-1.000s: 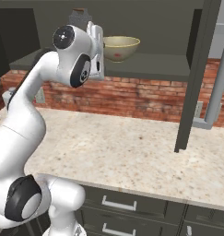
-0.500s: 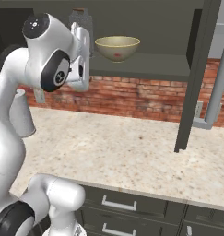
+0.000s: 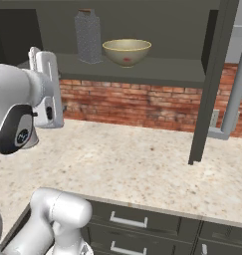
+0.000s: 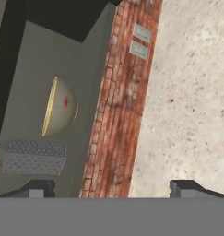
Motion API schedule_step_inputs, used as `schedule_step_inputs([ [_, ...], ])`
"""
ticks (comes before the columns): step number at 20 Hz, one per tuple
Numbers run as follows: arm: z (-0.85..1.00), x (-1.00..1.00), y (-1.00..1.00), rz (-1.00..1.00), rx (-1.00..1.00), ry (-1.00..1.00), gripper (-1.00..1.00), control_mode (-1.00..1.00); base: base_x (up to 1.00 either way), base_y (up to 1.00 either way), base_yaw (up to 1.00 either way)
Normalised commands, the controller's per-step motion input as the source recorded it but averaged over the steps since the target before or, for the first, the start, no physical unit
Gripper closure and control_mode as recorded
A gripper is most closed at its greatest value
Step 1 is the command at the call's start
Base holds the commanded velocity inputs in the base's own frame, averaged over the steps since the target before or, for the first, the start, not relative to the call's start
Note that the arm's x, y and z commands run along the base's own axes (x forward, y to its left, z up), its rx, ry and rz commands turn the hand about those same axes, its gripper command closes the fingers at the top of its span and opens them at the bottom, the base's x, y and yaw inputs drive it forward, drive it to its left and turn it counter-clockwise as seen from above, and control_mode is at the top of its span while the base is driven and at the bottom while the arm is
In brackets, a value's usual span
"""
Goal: Pick the mug and place it in the sink. Pick the bowl and place it in the open cabinet and then close the cabinet.
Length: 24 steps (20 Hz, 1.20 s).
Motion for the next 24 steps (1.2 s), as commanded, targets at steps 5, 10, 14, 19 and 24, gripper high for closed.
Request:
schedule_step_inputs([
  [5,0.24,-0.66,0.12,0.07,-0.03,-0.31,-1.0,-1.0,0.0,0.0,0.0],
  [10,0.32,-0.67,0.01,0.0,0.01,-0.04,-1.0,-1.0,0.0,0.0,0.0],
  [14,0.15,-0.73,0.11,0.02,0.03,0.0,-1.0,-1.0,0.0,0.0,0.0],
  [19,0.23,-0.66,0.15,0.03,0.05,0.04,-1.0,-1.0,0.0,0.0,0.0],
  [24,0.07,-0.4,0.29,0.04,0.06,0.18,-1.0,-1.0,0.0,0.0,0.0],
])
